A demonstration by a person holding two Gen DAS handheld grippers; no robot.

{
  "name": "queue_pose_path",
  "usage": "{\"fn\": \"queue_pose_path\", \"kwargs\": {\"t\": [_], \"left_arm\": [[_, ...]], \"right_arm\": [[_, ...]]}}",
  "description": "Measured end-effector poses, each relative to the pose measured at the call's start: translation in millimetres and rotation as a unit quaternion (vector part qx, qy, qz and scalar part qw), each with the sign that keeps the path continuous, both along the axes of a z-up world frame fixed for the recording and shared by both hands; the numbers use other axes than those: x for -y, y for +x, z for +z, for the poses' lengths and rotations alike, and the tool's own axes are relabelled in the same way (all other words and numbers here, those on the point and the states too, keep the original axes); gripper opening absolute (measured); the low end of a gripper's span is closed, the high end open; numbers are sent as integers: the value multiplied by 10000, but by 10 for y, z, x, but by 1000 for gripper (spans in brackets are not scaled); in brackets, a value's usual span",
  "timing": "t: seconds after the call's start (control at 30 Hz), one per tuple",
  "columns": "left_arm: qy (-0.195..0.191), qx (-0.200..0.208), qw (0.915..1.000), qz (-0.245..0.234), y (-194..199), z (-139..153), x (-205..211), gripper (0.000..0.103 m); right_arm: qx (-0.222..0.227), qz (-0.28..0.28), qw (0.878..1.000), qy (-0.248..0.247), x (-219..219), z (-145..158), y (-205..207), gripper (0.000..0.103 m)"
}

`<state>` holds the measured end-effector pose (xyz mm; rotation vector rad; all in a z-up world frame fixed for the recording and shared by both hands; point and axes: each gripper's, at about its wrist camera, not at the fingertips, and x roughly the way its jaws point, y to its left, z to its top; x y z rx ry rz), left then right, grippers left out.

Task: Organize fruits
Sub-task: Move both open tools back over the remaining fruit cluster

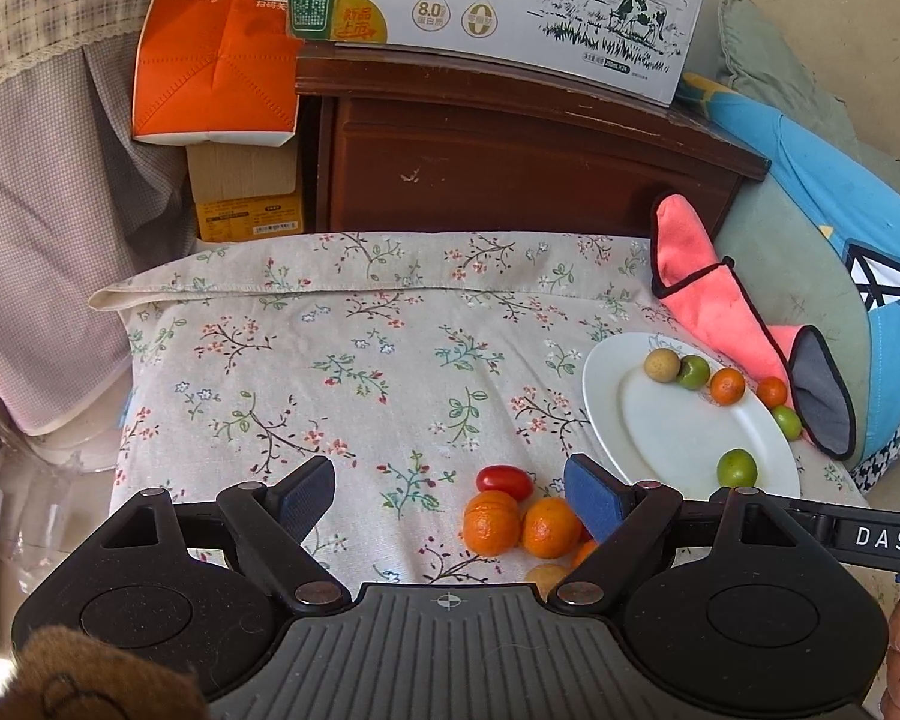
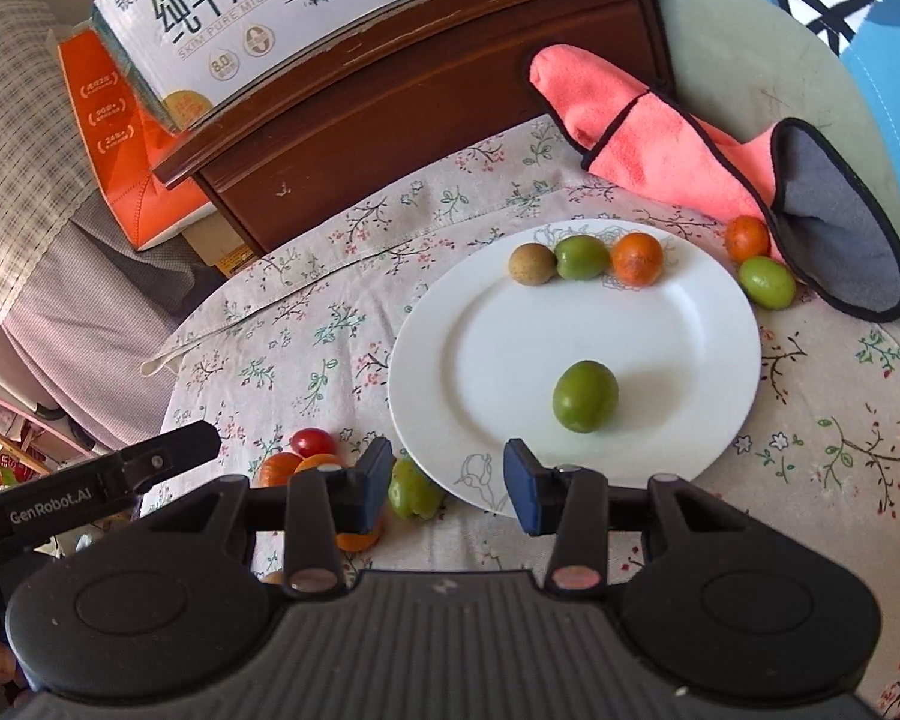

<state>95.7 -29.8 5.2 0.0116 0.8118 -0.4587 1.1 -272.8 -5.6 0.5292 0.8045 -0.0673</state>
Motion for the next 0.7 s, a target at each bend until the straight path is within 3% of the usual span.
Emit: {"fn": "queue_pose_path", "kwargs": {"t": [0.2,0.4,0.53,0.7], "left_arm": [[111,-43,9998,126,-15,-79,-181,85],[148,-93,9995,265,26,-143,-295,85],[62,-209,9992,323,57,-172,-336,85],[90,-188,9998,59,7,-162,-309,85]], "right_arm": [[49,451,9989,67,-261,-17,-32,43],[1,849,9962,-172,-516,-89,-19,43],[-49,859,9954,-410,-593,-152,34,43],[-123,687,9973,-220,-559,-221,91,41]]}}
